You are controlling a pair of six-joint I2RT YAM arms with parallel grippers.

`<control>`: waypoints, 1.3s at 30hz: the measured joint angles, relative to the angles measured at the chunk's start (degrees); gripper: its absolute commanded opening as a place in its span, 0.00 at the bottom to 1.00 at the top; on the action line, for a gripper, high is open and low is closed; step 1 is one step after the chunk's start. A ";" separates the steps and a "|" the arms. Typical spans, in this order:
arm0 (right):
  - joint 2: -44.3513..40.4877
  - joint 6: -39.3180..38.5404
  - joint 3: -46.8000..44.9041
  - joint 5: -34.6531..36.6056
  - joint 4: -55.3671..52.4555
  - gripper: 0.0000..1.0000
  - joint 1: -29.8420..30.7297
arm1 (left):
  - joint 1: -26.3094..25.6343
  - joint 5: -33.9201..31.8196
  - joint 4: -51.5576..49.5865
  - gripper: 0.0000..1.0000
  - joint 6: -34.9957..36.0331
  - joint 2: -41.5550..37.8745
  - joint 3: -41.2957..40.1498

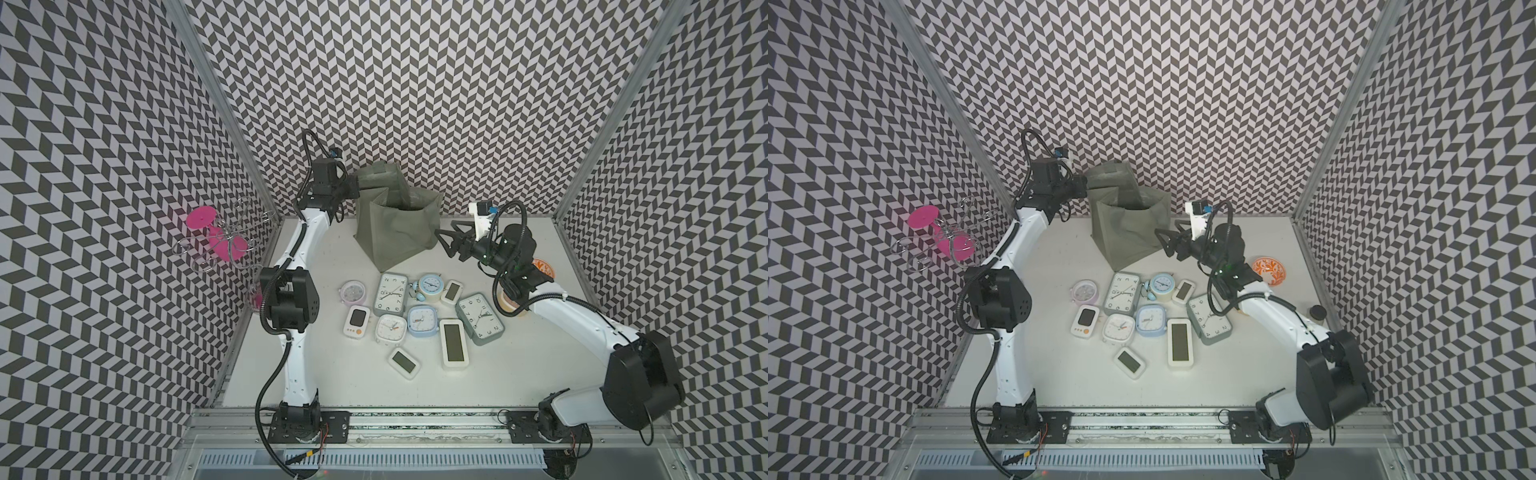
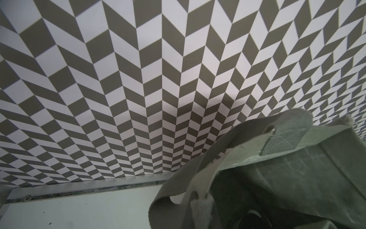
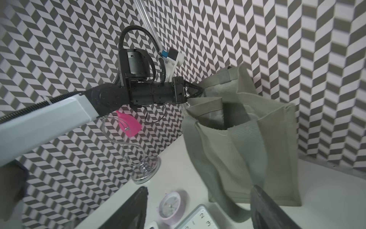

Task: Put the alarm clock into the canvas bag
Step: Adjust the canvas bag at the center of the board.

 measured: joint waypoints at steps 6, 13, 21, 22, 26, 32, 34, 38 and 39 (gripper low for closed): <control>5.60 11.96 6.23 5.73 -4.42 0.80 3.67 | -0.07 1.36 0.42 0.00 -0.81 -1.97 -0.26; 7.39 20.00 8.48 12.85 -5.31 0.82 4.42 | -1.11 1.79 0.48 0.00 -0.72 -2.40 -0.28; 8.20 24.09 8.20 20.11 -6.25 0.77 4.42 | -2.08 2.21 0.81 0.00 -0.50 -2.47 -0.33; 8.50 24.24 8.26 20.65 -6.12 0.76 4.42 | -2.19 2.21 0.96 0.00 -0.44 -2.56 -0.55; 11.80 24.46 10.45 21.70 -6.56 0.63 4.37 | -2.51 2.23 2.01 0.00 -0.24 -4.55 -3.56; 15.61 23.50 13.53 21.51 -7.82 0.17 3.82 | -2.54 2.21 2.84 0.00 -0.07 -8.48 -6.21; 16.46 22.45 14.93 20.52 -8.41 0.05 3.06 | -2.43 2.14 3.13 0.00 -0.09 -9.33 -6.21; 16.68 19.47 16.83 19.17 -10.62 0.00 0.15 | -2.23 1.31 3.89 0.00 -0.11 -10.43 -6.21; 16.70 18.64 17.88 18.82 -11.54 0.00 -0.74 | -2.14 1.11 4.22 0.00 -0.13 -10.56 -6.21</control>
